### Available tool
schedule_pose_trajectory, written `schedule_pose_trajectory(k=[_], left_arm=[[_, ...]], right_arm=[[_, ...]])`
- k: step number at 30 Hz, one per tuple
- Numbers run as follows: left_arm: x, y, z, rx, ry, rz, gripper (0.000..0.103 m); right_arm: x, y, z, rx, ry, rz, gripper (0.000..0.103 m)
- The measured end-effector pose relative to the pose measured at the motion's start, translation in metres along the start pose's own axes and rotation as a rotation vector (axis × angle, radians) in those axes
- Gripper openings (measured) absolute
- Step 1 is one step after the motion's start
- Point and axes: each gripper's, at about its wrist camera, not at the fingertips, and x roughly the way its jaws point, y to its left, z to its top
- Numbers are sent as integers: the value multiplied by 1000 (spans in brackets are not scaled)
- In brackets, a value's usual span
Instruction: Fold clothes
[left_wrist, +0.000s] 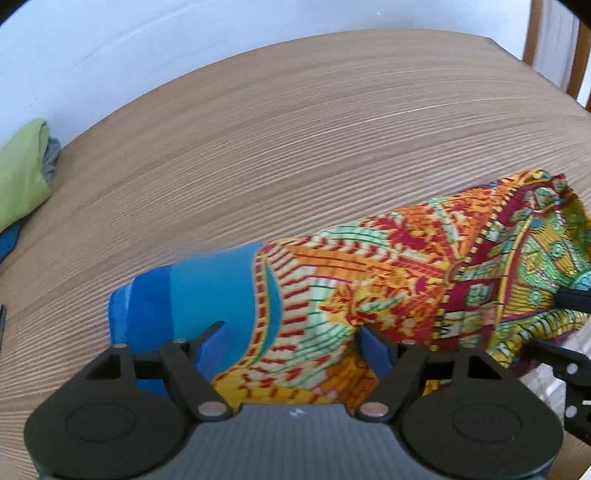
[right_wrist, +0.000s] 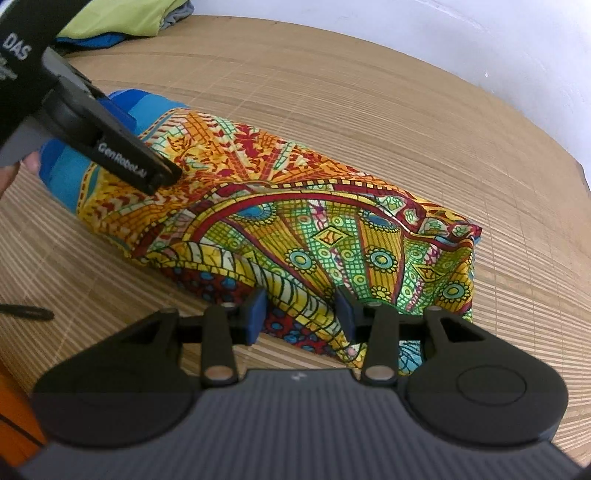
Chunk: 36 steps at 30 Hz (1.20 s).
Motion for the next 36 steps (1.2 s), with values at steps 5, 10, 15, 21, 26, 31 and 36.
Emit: schedule_pose_trajectory(k=[5,10,15,21,26,31,36], left_arm=[[-14,-10,7,-14,-31,-73,75],[-32,-37,9,76,-77,-216,76],[-7,-52,10,139,-31,-117,77],[12,-10,20,13,0,-24,80],[18,10,24,-3,-12,72,89],[23,30,28,-16,-26,166,90],[2,59,18,-76,-24,160,73]], right_arm=[[-1,0,-2,-9,-2,-2,44],[-2,-2,-3,-11,-2,0,44],[-3,-3,-6,-13,-9,3,44],[-3,-6,-7,-15,-17,12,44],[-4,-9,-6,-20,-17,20,44],[-4,-13,-6,-26,-19,30,44],[-8,-19,-8,-13,-21,43,44]])
